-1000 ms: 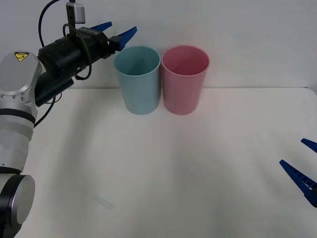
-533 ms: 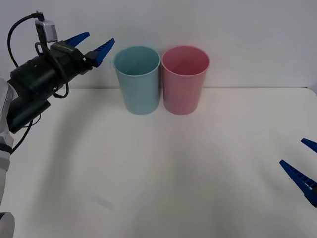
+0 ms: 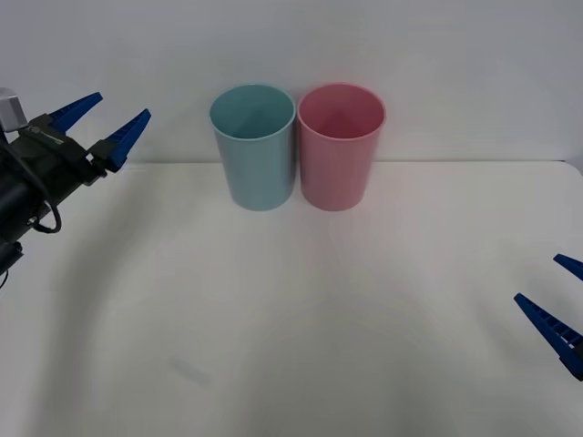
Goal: Grasp the object on the table and drop it into the matching bin: aluminum can to the light blue bin, PET bottle to the pink bin.
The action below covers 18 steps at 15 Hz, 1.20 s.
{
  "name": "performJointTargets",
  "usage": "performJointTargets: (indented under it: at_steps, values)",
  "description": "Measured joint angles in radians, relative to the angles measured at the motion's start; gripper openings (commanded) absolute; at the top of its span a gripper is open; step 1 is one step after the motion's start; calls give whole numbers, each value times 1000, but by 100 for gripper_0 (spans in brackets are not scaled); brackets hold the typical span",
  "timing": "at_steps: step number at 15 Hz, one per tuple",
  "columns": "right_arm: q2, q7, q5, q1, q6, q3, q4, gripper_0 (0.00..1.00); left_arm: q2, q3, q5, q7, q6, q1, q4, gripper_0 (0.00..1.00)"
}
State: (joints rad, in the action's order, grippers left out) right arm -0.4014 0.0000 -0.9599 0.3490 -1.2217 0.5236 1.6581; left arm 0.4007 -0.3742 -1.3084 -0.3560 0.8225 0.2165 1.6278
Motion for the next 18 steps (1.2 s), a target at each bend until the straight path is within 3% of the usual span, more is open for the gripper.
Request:
performJointTargets:
  at_steps: [10,18]
  values:
    - [0,0,0,0,0,0,0,100,33,-227,58,118,219,-224,43,100]
    - [0,0,0,0,0,0,0,100,141,-251,203,196,263,-431,43,100]
